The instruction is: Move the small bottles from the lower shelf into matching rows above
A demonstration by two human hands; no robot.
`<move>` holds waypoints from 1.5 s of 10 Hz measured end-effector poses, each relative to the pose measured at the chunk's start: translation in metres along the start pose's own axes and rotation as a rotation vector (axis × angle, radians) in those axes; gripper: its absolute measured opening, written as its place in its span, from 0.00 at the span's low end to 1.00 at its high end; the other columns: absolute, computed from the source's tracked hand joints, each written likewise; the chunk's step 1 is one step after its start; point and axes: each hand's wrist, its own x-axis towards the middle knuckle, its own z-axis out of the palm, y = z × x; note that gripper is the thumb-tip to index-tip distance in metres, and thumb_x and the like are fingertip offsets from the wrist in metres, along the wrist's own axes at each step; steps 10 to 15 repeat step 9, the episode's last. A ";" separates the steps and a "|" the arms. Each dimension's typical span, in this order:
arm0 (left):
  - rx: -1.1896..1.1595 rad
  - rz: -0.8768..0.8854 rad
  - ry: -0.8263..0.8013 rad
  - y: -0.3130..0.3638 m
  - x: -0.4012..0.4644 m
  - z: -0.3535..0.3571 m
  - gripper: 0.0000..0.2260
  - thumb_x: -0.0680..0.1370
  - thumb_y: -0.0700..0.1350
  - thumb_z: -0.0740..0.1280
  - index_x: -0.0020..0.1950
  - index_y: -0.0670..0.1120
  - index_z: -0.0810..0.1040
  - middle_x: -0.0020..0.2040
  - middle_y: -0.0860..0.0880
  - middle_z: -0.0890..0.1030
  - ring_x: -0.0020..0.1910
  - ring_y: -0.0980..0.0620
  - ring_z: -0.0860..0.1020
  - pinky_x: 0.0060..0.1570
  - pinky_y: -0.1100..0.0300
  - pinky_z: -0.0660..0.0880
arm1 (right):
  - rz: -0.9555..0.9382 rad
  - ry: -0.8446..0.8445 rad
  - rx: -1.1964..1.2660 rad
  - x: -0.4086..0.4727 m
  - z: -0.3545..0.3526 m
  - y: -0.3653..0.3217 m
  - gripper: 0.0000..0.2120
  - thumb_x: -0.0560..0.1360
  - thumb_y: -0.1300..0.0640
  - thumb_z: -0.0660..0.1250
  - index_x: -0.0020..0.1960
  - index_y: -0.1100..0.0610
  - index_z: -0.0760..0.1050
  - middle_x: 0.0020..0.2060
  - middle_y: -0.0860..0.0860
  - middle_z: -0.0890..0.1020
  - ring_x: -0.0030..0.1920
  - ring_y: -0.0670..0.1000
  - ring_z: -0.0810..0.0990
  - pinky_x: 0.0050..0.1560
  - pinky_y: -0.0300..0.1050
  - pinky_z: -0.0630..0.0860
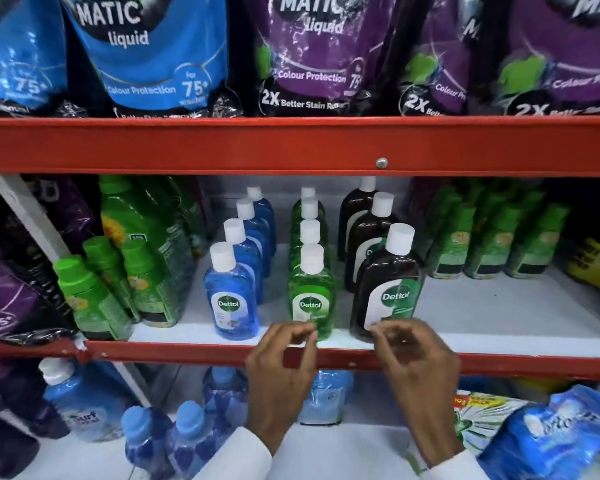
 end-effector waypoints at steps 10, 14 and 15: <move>0.103 -0.080 -0.146 0.040 0.005 0.068 0.14 0.76 0.44 0.72 0.61 0.45 0.81 0.54 0.47 0.86 0.49 0.57 0.84 0.55 0.69 0.75 | 0.151 -0.240 0.053 0.055 -0.048 0.055 0.21 0.73 0.59 0.75 0.65 0.53 0.76 0.58 0.49 0.84 0.56 0.48 0.83 0.61 0.48 0.81; 0.103 -0.080 -0.146 0.040 0.005 0.068 0.14 0.76 0.44 0.72 0.61 0.45 0.81 0.54 0.47 0.86 0.49 0.57 0.84 0.55 0.69 0.75 | 0.151 -0.240 0.053 0.055 -0.048 0.055 0.21 0.73 0.59 0.75 0.65 0.53 0.76 0.58 0.49 0.84 0.56 0.48 0.83 0.61 0.48 0.81; 0.103 -0.080 -0.146 0.040 0.005 0.068 0.14 0.76 0.44 0.72 0.61 0.45 0.81 0.54 0.47 0.86 0.49 0.57 0.84 0.55 0.69 0.75 | 0.151 -0.240 0.053 0.055 -0.048 0.055 0.21 0.73 0.59 0.75 0.65 0.53 0.76 0.58 0.49 0.84 0.56 0.48 0.83 0.61 0.48 0.81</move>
